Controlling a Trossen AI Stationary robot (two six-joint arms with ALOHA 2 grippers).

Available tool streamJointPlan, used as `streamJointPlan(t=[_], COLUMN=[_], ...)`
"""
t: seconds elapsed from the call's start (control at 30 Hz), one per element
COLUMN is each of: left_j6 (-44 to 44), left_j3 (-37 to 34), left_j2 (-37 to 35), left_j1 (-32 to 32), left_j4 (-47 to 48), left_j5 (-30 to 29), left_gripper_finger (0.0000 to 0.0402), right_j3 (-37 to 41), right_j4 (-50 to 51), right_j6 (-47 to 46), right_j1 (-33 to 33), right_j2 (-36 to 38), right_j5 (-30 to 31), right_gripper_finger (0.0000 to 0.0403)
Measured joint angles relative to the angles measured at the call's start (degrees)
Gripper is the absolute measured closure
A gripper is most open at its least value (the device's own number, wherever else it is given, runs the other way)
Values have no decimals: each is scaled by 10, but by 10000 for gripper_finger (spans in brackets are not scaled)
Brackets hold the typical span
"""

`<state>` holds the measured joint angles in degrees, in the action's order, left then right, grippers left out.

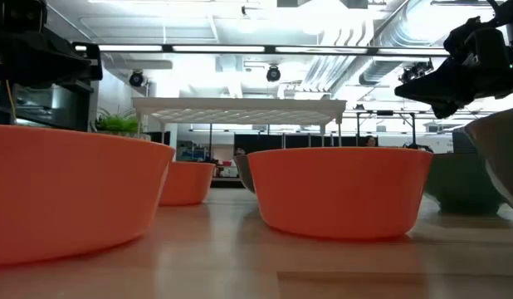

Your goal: Pick & Place Mini bowls

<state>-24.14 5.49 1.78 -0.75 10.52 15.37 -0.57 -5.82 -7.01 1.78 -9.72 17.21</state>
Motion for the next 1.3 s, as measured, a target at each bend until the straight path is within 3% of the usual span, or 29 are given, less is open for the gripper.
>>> streamJointPlan(t=[0.63, 0.9, 1.3], left_j6=[0, 0, 0], left_j3=[0, 0, 0], left_j2=[0, 0, 0], left_j1=[0, 0, 0], left_j4=[0, 0, 0], left_j5=[0, 0, 0], left_gripper_finger=[401, 401, 401], right_j3=[0, 0, 0], right_j4=[0, 0, 0], right_j6=[1, 73, -109], right_j1=[0, 0, 0], right_j2=[0, 0, 0], right_j5=[0, 17, 8], right_gripper_finger=[402, 402, 402])
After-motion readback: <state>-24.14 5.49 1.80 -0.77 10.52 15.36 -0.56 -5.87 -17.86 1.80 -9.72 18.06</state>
